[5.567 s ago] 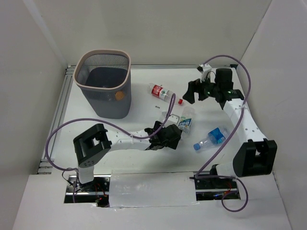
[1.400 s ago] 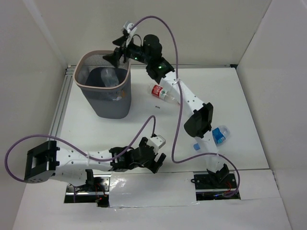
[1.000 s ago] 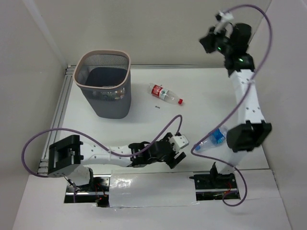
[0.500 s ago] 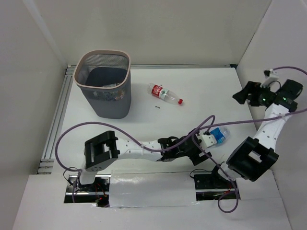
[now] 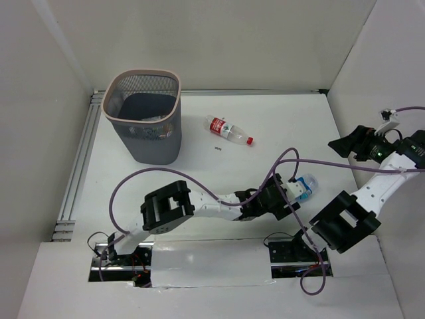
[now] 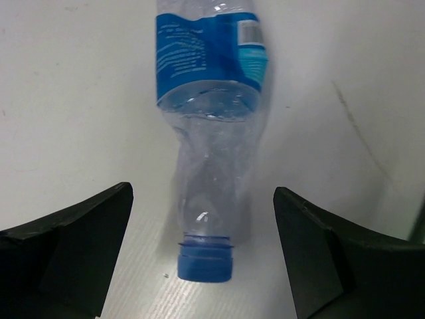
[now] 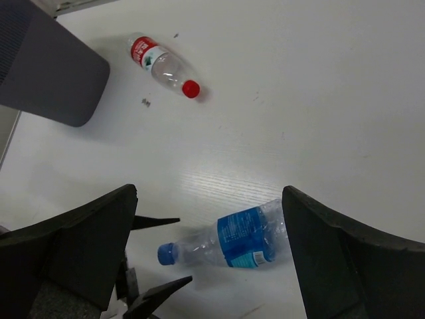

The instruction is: Put the plastic bottles in the bin

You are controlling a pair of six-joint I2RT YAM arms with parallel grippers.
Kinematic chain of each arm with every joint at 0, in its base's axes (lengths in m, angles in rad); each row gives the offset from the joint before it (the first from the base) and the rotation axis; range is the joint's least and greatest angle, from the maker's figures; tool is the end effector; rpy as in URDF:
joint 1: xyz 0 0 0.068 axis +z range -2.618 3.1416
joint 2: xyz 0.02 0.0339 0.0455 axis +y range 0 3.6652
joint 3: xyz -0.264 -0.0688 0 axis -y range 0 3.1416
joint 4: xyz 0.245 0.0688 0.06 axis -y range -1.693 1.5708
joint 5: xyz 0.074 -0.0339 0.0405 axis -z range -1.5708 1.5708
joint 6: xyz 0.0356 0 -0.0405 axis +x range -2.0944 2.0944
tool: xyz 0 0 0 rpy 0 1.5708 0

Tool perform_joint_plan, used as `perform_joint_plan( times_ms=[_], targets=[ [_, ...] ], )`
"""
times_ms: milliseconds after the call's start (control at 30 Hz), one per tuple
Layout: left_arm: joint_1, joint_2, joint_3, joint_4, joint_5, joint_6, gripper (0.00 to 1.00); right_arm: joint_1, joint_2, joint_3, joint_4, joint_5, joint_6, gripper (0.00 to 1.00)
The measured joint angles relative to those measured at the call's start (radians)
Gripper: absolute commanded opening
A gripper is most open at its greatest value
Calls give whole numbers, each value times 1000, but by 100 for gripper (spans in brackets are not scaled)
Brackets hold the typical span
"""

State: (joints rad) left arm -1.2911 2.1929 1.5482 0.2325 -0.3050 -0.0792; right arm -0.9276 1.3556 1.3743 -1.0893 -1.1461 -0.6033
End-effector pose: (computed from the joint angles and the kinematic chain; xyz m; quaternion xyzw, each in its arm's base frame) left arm 0.1496 -0.4821 0.1855 0.4027 0.7272 -0.2440 0.4994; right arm 0.1759 -0.1806 0.3582 -0.0010 0.8251 0.2347 0.5139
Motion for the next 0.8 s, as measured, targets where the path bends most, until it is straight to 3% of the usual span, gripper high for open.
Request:
perform_joint_plan(
  times_ms=[133, 200, 367, 400, 500, 533, 800],
  targets=[
    [18, 40, 13, 18, -48, -6, 88, -2, -32, -8, -32, -31, -26, 97],
    [24, 51, 14, 21, -63, -11, 75, -2, -35, -8, -50, -42, -48, 97],
    [26, 56, 14, 20, -72, -26, 32, -2, -34, -14, -102, -56, -106, 95],
    [26, 56, 14, 18, -71, -31, 20, -2, -34, -18, -112, -59, -118, 95],
    [25, 55, 11, 11, -74, -33, 4, -2, -31, -27, -148, -69, -152, 95],
    [25, 55, 5, 16, -76, -36, 0, -2, -29, -29, -155, -71, -160, 95],
    [24, -36, -136, 46, -112, -58, 0, 4, -22, -42, -180, -88, -195, 95]
  ],
)
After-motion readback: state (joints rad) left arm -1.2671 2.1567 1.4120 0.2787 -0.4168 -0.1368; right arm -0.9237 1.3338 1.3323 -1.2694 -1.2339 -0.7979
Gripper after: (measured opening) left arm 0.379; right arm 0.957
